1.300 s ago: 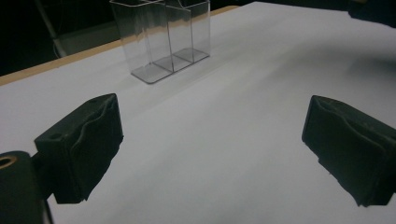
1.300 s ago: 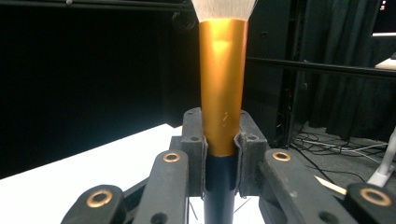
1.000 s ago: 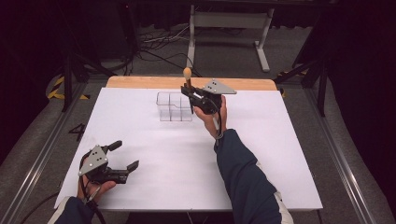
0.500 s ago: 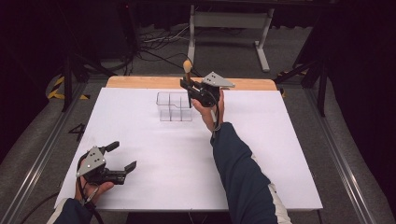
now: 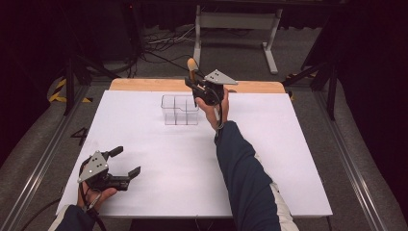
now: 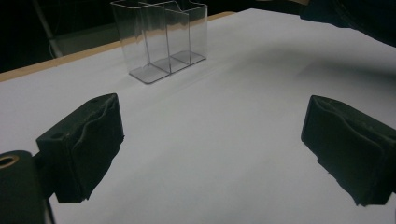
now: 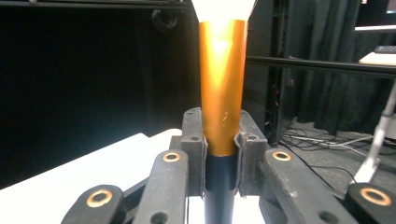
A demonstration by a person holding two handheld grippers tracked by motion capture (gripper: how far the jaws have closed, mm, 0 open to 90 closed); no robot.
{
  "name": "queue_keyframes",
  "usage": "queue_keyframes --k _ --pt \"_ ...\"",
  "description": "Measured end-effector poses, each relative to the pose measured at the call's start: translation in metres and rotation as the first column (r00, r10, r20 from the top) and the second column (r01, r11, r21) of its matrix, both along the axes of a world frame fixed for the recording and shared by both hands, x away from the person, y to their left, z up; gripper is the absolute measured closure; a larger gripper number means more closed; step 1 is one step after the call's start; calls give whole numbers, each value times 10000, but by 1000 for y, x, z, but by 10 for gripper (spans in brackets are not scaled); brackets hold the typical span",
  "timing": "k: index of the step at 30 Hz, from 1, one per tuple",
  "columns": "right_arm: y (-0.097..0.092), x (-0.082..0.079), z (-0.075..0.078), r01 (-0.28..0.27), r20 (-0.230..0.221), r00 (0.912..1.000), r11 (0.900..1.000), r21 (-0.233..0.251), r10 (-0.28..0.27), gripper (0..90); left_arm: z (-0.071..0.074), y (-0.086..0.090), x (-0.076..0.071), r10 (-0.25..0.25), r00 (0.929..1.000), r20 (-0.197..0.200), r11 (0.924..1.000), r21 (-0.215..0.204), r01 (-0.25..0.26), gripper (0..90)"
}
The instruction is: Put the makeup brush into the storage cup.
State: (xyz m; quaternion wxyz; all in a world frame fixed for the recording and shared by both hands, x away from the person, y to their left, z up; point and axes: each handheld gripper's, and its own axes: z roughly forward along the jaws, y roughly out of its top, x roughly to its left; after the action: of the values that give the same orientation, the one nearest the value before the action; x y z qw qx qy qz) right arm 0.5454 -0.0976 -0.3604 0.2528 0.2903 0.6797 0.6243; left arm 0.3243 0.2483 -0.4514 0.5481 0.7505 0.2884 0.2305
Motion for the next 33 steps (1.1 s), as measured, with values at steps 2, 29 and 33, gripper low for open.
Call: queue_keyframes --k 2,29,33 --pt "-1 3 -2 103 -38 9999 9999 8 -103 782 0 0 -1 15 10000 54 10000 -47 -15 66" --pt "1 14 -24 635 -474 9968 9979 -160 -642 782 0 1 -1 -97 10000 1 9999 -118 97 66" --pt "2 10 -28 596 -639 9961 9981 -173 -606 782 0 1 -1 -125 9999 -6 9999 -111 125 65"
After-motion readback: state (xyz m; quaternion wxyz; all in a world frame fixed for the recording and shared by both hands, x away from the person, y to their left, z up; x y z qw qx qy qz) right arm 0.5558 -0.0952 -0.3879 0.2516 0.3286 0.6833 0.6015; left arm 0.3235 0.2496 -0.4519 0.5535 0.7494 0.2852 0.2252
